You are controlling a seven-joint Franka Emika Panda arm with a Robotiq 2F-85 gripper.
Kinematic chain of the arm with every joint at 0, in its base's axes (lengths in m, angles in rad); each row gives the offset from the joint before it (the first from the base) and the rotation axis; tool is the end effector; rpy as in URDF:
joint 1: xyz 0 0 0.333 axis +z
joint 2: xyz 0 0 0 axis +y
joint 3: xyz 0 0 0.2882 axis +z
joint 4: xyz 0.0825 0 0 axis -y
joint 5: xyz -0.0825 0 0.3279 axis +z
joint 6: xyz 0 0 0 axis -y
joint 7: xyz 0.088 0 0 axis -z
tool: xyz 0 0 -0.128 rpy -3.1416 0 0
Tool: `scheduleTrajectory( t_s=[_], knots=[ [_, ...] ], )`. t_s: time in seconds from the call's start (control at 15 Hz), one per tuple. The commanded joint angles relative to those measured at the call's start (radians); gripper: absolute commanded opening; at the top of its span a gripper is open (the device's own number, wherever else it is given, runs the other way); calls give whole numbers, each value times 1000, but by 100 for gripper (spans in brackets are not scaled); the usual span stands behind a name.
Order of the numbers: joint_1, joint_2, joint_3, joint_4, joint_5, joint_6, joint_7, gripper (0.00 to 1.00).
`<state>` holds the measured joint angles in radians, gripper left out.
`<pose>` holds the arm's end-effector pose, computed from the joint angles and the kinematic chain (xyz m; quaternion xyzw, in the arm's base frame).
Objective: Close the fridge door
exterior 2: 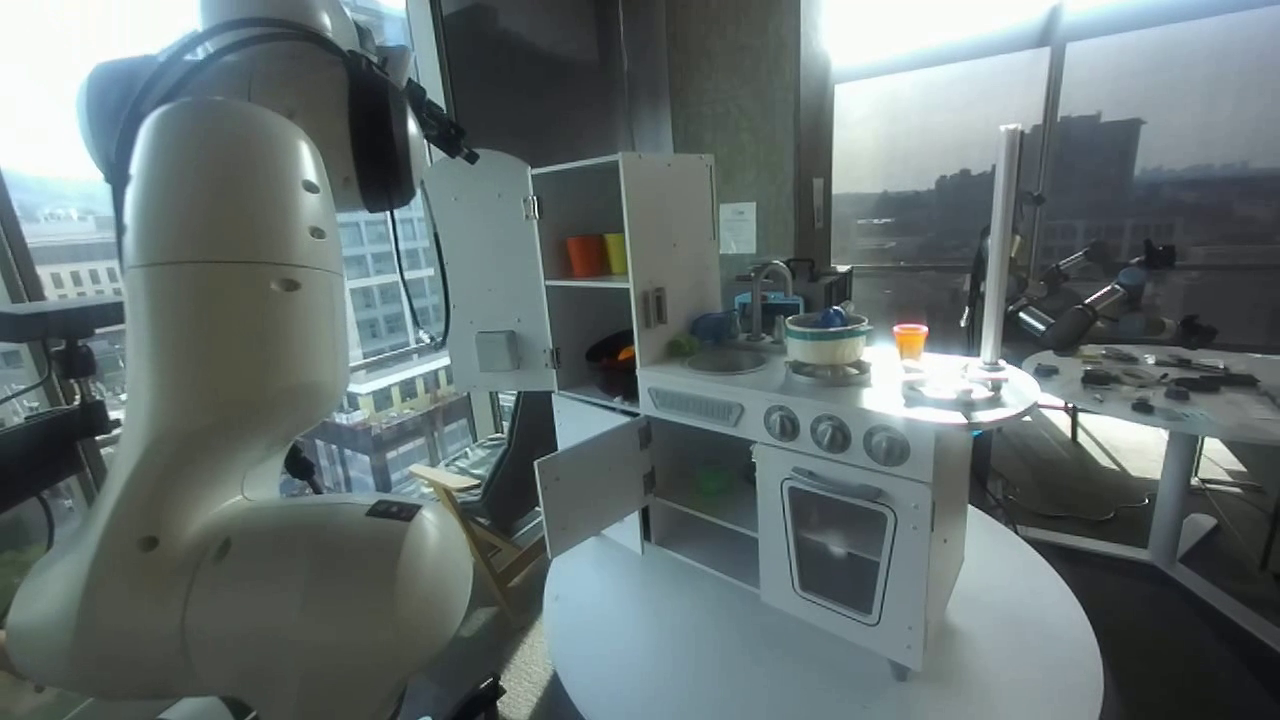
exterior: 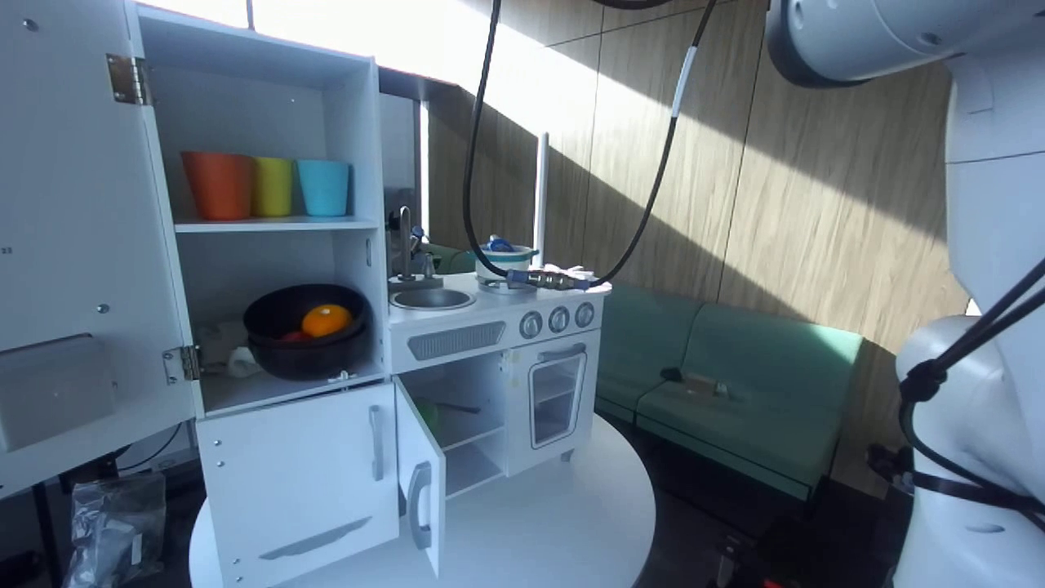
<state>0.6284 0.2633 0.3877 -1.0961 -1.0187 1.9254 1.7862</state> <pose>0.4109 0.4314 0.7216 -0.8009 0.3109 -0.4822 0.1712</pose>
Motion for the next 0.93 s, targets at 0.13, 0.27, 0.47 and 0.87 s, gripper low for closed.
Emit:
scheduleTrajectory(
  t_s=[0.13, 0.27, 0.47, 0.87],
  knots=[
    [97, 215, -34, 326, -160, -90, -9, 100],
    [125, 268, -50, 408, -217, -80, -20, 100],
    [162, 343, -74, 530, -280, -81, -28, 100],
    [219, 414, -200, 617, -202, -51, -57, 100]
  ],
)
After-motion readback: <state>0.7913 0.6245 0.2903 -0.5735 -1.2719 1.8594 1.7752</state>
